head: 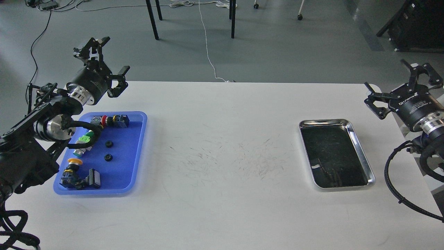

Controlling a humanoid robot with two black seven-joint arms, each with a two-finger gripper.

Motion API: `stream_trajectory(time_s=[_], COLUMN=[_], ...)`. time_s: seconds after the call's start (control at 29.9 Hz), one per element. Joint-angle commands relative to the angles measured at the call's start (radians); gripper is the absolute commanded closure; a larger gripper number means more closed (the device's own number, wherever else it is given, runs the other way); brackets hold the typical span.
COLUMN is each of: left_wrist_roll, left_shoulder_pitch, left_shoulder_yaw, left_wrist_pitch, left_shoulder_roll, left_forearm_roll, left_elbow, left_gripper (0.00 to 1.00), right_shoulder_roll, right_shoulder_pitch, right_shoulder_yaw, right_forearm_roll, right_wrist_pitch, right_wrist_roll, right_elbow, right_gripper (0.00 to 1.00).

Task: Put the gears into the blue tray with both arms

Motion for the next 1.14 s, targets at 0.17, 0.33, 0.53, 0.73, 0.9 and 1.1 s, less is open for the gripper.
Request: stream_trajectory(time_s=[0.17,0.33,0.53,0.73,0.9,1.1], left_wrist_roll=[0.029,0.039,0.029,0.023,0.022,0.02], left_shoulder_pitch=[-0.001,-0.003,-0.003,-0.001,0.0,0.0], left_shoulder_yaw=[-0.047,-0.051,-0.051,-0.05,-0.051,-0.05], left_wrist_pitch=[0.0,0.001,-0.009,-0.005,0.0,0.003], left_shoulder_roll=[-0.053,-0.064,-0.059,-0.064,-0.068,-0.068], left_forearm_roll=[-0.046,-0.088,-0.088,-0.088,-0.088,-0.086], left_elbow=[0.078,0.079,0.072,0.07,0.07,0.07], left_gripper=[0.02,0.02,0.02,0.02,0.02,0.02], right_shoulder_roll=[0.002,0.036,0.038,0.038,0.036,0.029], right_shoulder_pitch=[-0.037,-0.041,-0.041,-0.041,-0.041,-0.041], right_shoulder_yaw=[0.017,0.022,0.02,0.026,0.03,0.03], right_forearm_roll=[0.006,0.004,0.016,0.059,0.055,0.053], right_wrist_pitch=[0.122,0.121,0.113,0.033,0.032,0.056], right_wrist_roll=[0.032,0.049,0.032,-0.028,-0.016,-0.014], right_elbow=[0.001,-0.006,-0.006,-0.003,0.0,0.005], right_gripper=[0.02,0.02,0.01,0.01,0.01,0.01])
